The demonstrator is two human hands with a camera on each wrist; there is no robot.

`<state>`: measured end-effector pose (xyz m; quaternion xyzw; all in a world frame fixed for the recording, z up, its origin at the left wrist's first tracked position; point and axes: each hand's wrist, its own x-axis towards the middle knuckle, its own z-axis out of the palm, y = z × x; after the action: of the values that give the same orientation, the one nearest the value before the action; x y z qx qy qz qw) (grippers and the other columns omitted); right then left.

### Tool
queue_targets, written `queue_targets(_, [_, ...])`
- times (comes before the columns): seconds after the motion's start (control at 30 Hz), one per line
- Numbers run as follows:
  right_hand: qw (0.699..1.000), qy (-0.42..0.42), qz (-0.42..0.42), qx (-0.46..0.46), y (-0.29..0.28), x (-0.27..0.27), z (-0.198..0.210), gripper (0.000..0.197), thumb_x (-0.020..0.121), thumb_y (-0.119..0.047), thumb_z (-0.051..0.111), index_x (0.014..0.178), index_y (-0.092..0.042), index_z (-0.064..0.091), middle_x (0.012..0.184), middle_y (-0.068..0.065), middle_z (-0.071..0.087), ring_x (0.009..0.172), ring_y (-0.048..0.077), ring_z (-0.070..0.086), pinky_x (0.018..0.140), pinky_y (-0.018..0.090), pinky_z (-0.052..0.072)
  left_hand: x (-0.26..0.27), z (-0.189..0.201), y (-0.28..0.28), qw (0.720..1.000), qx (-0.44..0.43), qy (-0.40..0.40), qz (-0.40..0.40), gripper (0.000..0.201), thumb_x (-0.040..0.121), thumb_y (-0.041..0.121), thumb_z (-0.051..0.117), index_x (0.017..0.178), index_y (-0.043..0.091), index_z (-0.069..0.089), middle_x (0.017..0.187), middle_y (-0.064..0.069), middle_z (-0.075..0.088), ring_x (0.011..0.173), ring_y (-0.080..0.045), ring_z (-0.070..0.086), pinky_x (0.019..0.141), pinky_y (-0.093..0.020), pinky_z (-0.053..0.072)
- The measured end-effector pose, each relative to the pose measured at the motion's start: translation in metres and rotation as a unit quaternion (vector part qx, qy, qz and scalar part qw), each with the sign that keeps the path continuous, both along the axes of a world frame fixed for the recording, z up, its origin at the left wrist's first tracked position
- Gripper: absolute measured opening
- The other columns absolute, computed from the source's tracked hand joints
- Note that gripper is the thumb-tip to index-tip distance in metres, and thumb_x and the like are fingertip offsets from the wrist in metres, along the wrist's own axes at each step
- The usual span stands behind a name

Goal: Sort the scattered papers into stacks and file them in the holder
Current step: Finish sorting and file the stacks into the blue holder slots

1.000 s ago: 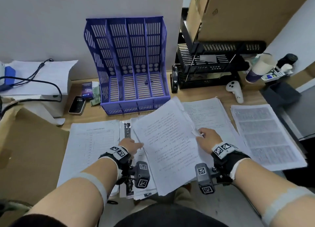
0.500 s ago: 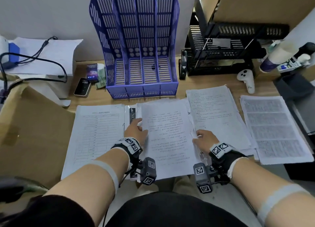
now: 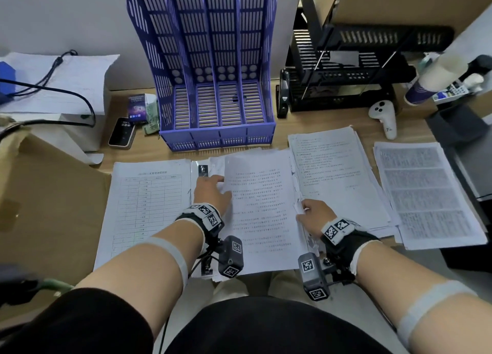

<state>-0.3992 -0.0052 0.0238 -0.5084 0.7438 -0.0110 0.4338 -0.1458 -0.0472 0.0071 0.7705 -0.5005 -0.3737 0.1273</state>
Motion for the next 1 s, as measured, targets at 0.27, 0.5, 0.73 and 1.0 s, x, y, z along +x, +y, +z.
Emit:
queue_targets(0.27, [1.0,-0.003,0.003,-0.008,0.001,0.001,-0.002,0.019,0.089,-0.015,0.055,0.099,-0.004,0.066,0.086,0.011,0.069,0.077,0.029,0.062,0.068,0.03,0.046,-0.008,0.0,-0.004,0.995,0.073,0.01,-0.072,0.03,0.092,0.025,0.06,0.121,0.025,0.065,0.121,-0.003,0.066,0.099,-0.022,0.065,0.083,-0.03,0.054])
queue_targets(0.5, [1.0,0.027,-0.016,-0.002,0.002,0.0,-0.002,0.024,0.088,-0.013,0.055,0.112,-0.014,0.054,0.101,0.002,0.057,0.089,0.026,0.059,0.074,0.026,0.042,-0.008,0.004,0.007,0.993,0.058,-0.015,-0.1,0.04,0.09,0.019,0.061,0.129,0.027,0.062,0.126,-0.008,0.063,0.088,-0.022,0.063,0.08,-0.029,0.054])
queue_targets(0.73, [1.0,0.021,-0.007,-0.011,0.003,0.006,0.005,0.04,0.086,-0.014,0.054,0.127,-0.014,0.056,0.125,0.007,0.059,0.112,0.025,0.058,0.096,0.032,0.047,0.0,0.006,0.017,0.997,0.039,-0.018,-0.067,0.033,0.09,0.019,0.062,0.121,0.024,0.069,0.125,-0.008,0.066,0.095,-0.026,0.066,0.074,-0.027,0.049])
queue_targets(1.0, [0.997,-0.027,-0.072,0.029,0.01,0.008,-0.005,0.053,0.08,-0.013,0.055,0.131,0.002,0.053,0.126,0.021,0.062,0.091,0.028,0.065,0.088,0.038,0.053,0.001,0.005,0.026,0.998,0.043,-0.004,-0.04,0.031,0.09,0.02,0.062,0.12,0.02,0.067,0.128,-0.009,0.063,0.105,-0.027,0.064,0.079,-0.027,0.047])
